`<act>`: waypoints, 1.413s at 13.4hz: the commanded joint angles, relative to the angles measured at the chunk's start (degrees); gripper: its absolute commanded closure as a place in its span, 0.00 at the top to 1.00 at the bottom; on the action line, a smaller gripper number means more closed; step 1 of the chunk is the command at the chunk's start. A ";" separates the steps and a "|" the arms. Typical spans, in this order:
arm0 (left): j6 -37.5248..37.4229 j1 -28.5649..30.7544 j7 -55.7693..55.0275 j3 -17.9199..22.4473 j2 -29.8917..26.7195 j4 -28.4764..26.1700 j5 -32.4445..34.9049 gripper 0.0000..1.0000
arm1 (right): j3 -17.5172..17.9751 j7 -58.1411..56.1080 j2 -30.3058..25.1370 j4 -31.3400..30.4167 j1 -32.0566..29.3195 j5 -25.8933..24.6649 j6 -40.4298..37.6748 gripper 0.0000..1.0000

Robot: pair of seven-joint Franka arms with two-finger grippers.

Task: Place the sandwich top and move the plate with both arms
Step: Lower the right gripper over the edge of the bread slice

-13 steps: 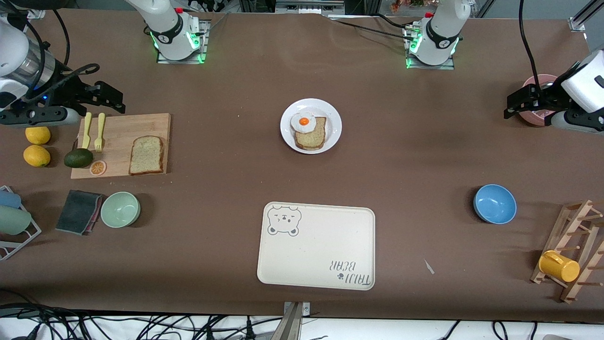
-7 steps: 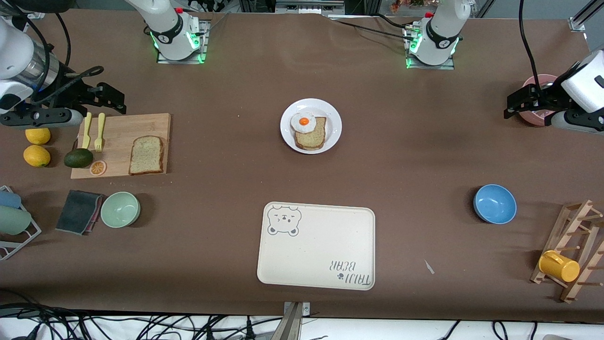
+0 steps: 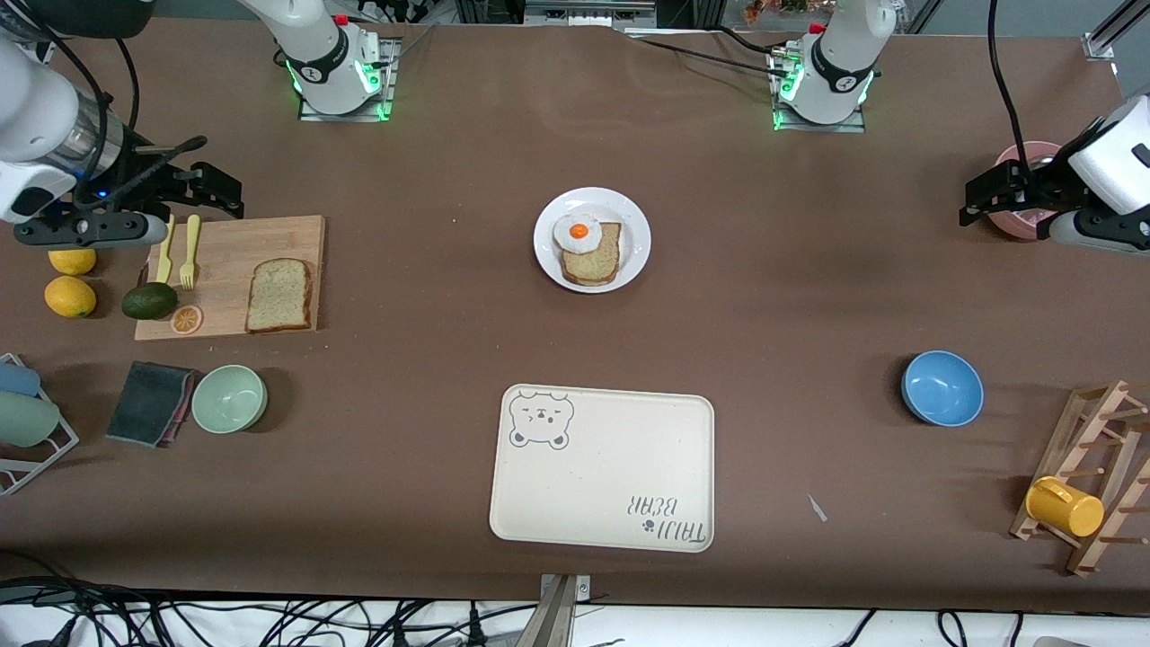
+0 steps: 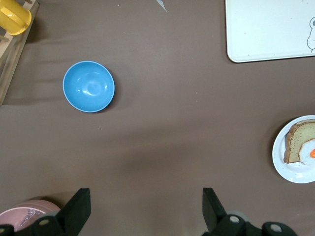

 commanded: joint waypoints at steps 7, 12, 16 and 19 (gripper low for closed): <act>-1.19 0.52 1.19 -0.36 0.42 1.39 -0.76 1.00 | 0.02 0.38 -0.70 -19.43 0.13 -5.00 18.00 0.99; -1.19 0.52 1.19 -0.36 0.42 1.39 -0.76 1.00 | -0.15 1.61 4.40 -24.18 0.04 -8.52 27.24 0.99; -1.19 0.61 1.27 -0.01 0.42 1.39 -0.76 1.00 | -0.24 1.61 7.65 -26.74 0.13 -10.36 32.43 0.98; -1.19 0.61 1.27 0.08 0.42 1.39 -0.68 1.00 | -0.24 2.40 9.58 -26.74 0.13 -13.09 33.84 0.98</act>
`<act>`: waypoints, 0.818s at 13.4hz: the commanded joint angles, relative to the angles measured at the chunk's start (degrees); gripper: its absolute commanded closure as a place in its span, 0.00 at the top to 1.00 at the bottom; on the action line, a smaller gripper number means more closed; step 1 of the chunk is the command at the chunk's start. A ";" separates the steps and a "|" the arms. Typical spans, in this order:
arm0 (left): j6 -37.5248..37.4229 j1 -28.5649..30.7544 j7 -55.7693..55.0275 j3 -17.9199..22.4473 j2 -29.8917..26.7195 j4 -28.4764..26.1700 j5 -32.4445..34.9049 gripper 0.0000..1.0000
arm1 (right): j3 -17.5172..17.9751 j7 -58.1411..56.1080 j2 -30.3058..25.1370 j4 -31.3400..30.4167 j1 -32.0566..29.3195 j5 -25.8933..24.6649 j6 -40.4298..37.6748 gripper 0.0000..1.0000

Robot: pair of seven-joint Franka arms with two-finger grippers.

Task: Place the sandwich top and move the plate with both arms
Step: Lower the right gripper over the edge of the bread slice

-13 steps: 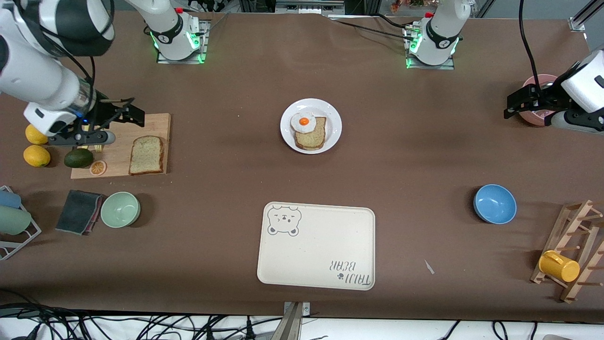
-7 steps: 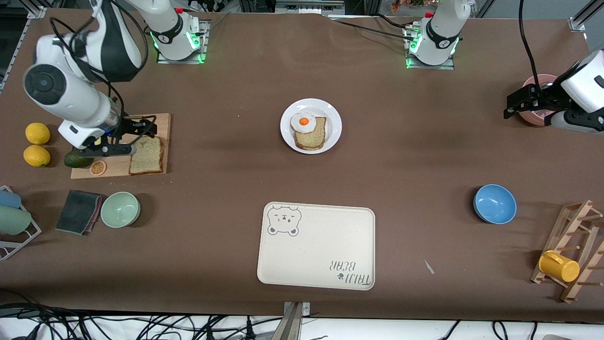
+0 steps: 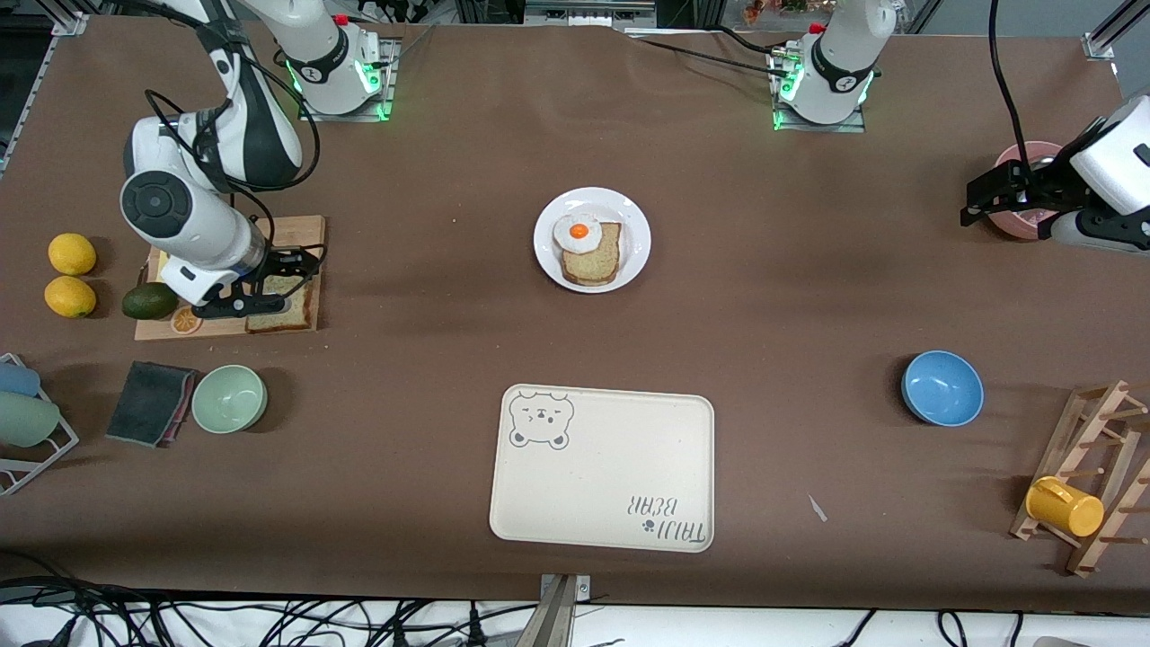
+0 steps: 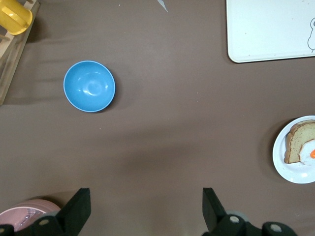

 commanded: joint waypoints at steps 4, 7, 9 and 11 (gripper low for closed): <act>-1.19 0.60 1.18 -0.31 0.42 1.40 -0.68 1.00 | -0.10 1.11 1.76 -0.28 0.14 -5.19 2.36 0.98; -1.19 0.60 1.27 -0.31 0.42 1.40 -0.76 1.00 | -0.10 1.81 2.29 -0.19 0.49 -5.37 2.36 0.98; -1.19 0.60 1.27 -0.31 0.42 1.40 -0.68 1.00 | -0.02 4.17 4.12 0.16 1.72 -7.63 2.36 0.98; -1.19 0.60 1.18 -0.31 0.42 1.40 -0.68 1.00 | 0.07 8.83 5.62 -0.37 1.73 -11.60 4.02 0.96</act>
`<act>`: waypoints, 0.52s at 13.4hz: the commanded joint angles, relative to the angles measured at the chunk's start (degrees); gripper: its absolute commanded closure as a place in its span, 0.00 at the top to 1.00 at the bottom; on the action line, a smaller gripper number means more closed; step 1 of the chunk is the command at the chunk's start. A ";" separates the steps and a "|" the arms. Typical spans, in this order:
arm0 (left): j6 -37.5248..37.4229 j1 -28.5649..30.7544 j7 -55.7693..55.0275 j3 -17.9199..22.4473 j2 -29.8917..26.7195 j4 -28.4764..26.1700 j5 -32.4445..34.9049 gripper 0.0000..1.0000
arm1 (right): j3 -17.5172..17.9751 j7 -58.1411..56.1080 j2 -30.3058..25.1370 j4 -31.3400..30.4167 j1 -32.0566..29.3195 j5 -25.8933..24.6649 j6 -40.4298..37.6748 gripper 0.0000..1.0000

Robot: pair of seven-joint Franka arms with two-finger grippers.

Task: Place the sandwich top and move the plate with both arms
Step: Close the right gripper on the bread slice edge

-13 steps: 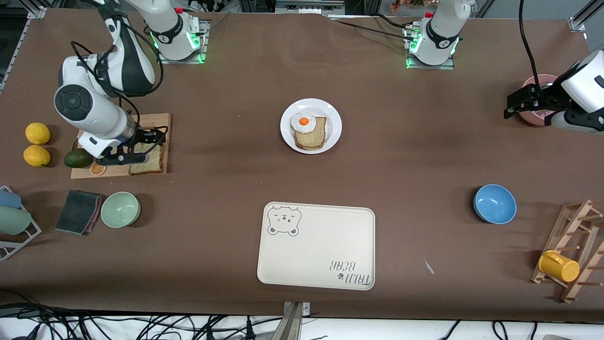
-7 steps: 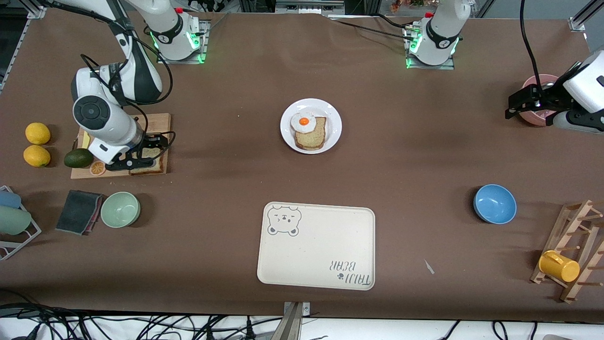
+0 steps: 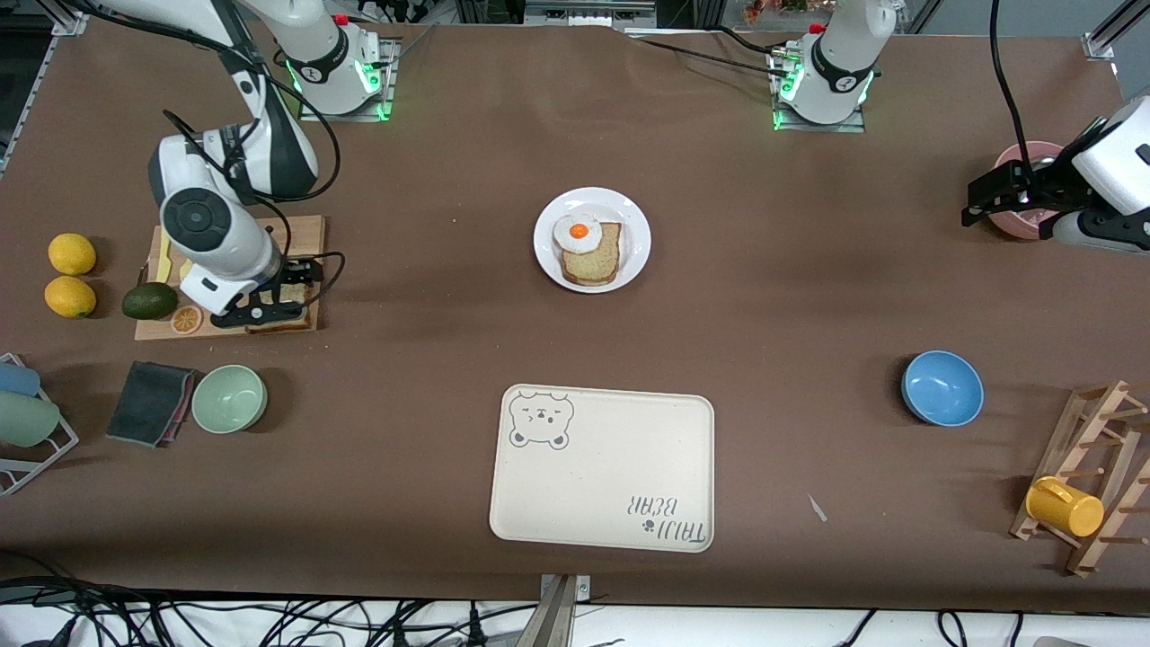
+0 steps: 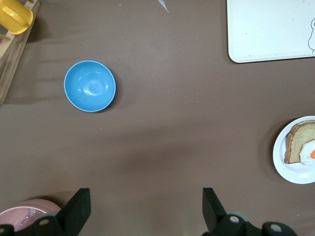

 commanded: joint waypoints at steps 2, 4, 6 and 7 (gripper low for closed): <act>-1.19 0.60 1.27 -0.38 0.42 1.40 -0.76 1.00 | 0.10 4.33 2.73 -0.38 0.23 -3.25 2.09 0.80; -1.19 0.60 1.27 -0.38 0.42 1.40 -0.68 1.00 | 0.10 4.42 4.30 -0.38 0.23 -3.34 3.40 0.65; -1.28 0.60 1.27 -0.38 0.42 1.40 -0.68 1.00 | 0.10 4.68 4.93 -0.47 0.31 -3.25 3.93 0.53; -1.28 0.60 1.27 -0.38 0.42 1.40 -0.76 1.00 | 0.10 5.55 4.93 -1.16 0.31 -3.33 4.11 0.50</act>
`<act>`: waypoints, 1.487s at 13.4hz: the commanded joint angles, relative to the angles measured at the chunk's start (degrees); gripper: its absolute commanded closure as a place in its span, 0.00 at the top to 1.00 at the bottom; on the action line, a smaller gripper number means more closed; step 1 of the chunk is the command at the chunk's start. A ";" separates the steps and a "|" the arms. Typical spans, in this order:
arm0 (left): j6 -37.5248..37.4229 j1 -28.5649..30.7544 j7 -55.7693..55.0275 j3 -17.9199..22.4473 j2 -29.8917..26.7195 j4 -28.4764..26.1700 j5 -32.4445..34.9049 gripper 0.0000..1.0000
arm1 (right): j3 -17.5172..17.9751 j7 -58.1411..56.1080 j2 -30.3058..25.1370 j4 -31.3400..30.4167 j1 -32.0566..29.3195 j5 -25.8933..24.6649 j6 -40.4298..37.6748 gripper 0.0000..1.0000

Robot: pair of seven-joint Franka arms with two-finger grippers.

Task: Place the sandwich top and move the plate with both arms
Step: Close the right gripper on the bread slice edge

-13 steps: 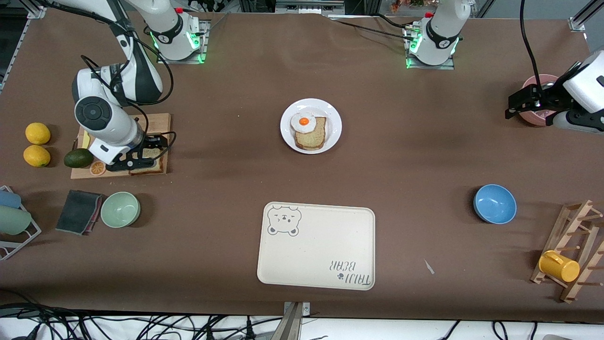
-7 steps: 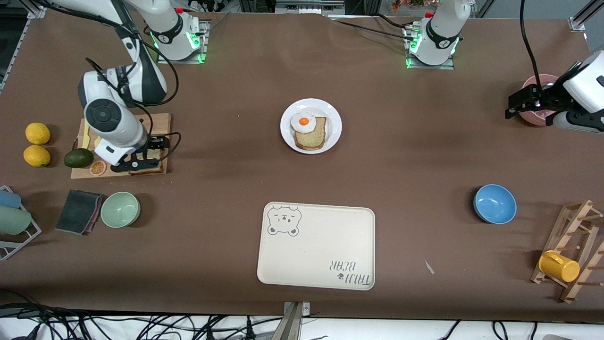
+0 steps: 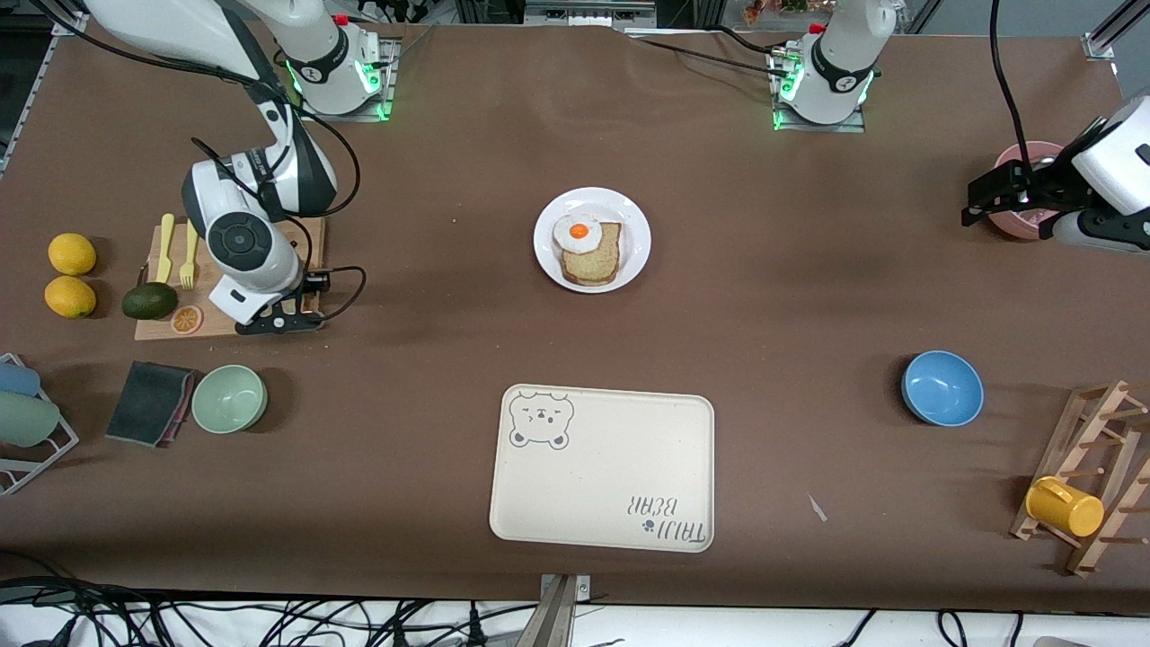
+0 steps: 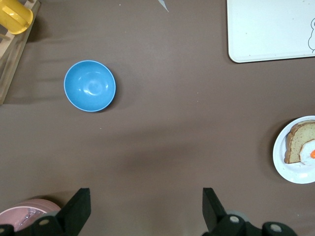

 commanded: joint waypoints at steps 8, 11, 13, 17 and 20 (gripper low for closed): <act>-1.23 0.60 1.27 -0.38 0.42 1.40 -0.76 1.00 | 0.12 4.21 0.91 -3.69 0.11 -3.63 5.31 0.49; -1.23 0.60 1.27 -0.38 0.42 1.40 -0.76 1.00 | 0.12 4.29 0.91 -4.66 0.11 -3.63 6.45 0.47; -1.14 0.60 1.27 -0.38 0.42 1.40 -0.76 1.00 | 0.03 4.29 0.91 -5.10 0.11 -3.71 6.72 0.41; -1.14 0.60 1.27 -0.38 0.42 1.40 -0.68 1.00 | 0.12 4.29 0.65 -5.71 0.03 -3.71 6.81 0.15; -1.23 0.60 1.27 -0.38 0.42 1.40 -0.68 1.00 | 0.12 4.38 0.56 -6.16 0.03 -3.71 7.16 0.00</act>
